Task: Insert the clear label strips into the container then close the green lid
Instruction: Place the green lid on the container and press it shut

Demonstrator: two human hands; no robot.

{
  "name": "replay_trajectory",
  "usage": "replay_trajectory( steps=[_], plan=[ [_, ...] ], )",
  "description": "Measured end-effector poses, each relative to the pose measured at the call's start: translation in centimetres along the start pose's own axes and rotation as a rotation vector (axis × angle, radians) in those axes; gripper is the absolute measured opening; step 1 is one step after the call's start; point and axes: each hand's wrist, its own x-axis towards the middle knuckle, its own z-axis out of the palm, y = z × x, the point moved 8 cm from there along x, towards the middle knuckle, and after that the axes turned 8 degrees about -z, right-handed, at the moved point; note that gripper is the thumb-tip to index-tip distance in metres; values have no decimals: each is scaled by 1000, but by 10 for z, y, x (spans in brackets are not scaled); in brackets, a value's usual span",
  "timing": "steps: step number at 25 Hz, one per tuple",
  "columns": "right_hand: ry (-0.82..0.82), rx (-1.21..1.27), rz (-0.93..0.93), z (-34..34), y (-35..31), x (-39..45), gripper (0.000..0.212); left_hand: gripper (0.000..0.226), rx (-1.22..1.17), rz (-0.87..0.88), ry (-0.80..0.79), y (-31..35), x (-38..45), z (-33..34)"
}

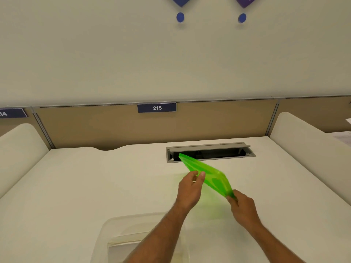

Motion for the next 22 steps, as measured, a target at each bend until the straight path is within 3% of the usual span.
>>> replay_trajectory(
  steps=[3,5,9,15,22],
  plan=[
    [61,182,34,-10,-3,2,16,46,5,27,76,4,-1,-26],
    [80,455,100,-13,-6,3,7,46,5,39,114,5,-1,-46],
    [54,873,148,-19,-30,-3,24,48,-14,41,188,-2,-4,-90],
    [-73,1044,203,-8,-65,-28,32,54,-80,11,235,-21,-16,-148],
    [-259,1125,300,29,-88,-56,29,50,-279,-194,87,-64,-36,-186]
  ],
)
